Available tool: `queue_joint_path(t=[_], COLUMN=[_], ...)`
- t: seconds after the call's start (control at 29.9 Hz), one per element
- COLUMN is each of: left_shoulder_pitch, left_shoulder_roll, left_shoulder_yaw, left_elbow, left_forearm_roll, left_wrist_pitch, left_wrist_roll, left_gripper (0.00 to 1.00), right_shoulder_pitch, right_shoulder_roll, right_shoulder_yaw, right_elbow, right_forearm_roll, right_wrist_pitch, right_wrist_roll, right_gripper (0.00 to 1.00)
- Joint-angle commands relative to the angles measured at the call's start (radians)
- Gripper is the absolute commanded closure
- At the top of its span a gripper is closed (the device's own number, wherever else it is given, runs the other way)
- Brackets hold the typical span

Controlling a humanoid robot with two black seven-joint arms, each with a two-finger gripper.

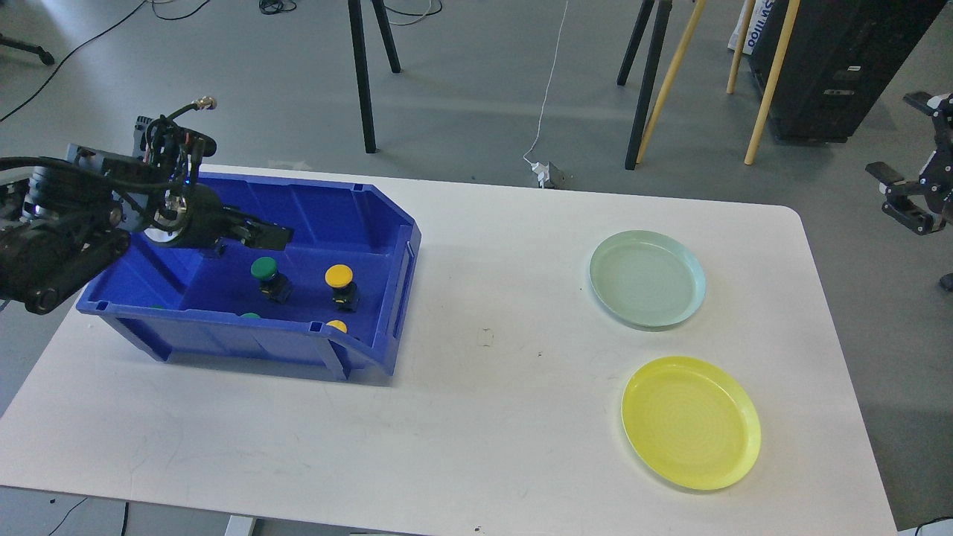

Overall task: Pass button and place on color plate
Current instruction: 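Grasp a green-topped button in the bin with the left gripper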

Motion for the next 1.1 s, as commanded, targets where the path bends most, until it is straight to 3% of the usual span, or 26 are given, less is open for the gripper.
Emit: queue_joint_path(t=[0.0, 0.6, 0.8, 1.07], left_shoulder_pitch=[0.039, 0.074, 0.076, 0.088], left_shoulder_roll=[-0.012, -0.138, -0.195, -0.206], left_shoulder_yaw=[0.0, -0.001, 0.0, 0.002], left_elbow=[0.008, 0.188, 0.281, 0.306], left_forearm_roll=[0.006, 0.006, 0.02, 0.023], left_wrist_pitch=[0.0, 0.0, 0.0, 0.0], left_wrist_roll=[0.002, -0.019, -0.053, -0.068], left_gripper=[0.0, 0.01, 0.06, 0.19], right_shoulder_pitch=[-0.002, -0.004, -0.004, -0.007], right_shoulder_roll=[0.001, 0.046, 0.046, 0.046], right_shoulder_yaw=[-0.001, -0.003, -0.003, -0.003], right_elbow=[0.002, 0.003, 0.003, 0.005], right_forearm_roll=[-0.004, -0.047, -0.047, -0.047], right_wrist_pitch=[0.0, -0.027, -0.029, -0.027], right_wrist_roll=[0.0, 0.0, 0.0, 0.001], right_gripper=[0.02, 0.02, 0.02, 0.02])
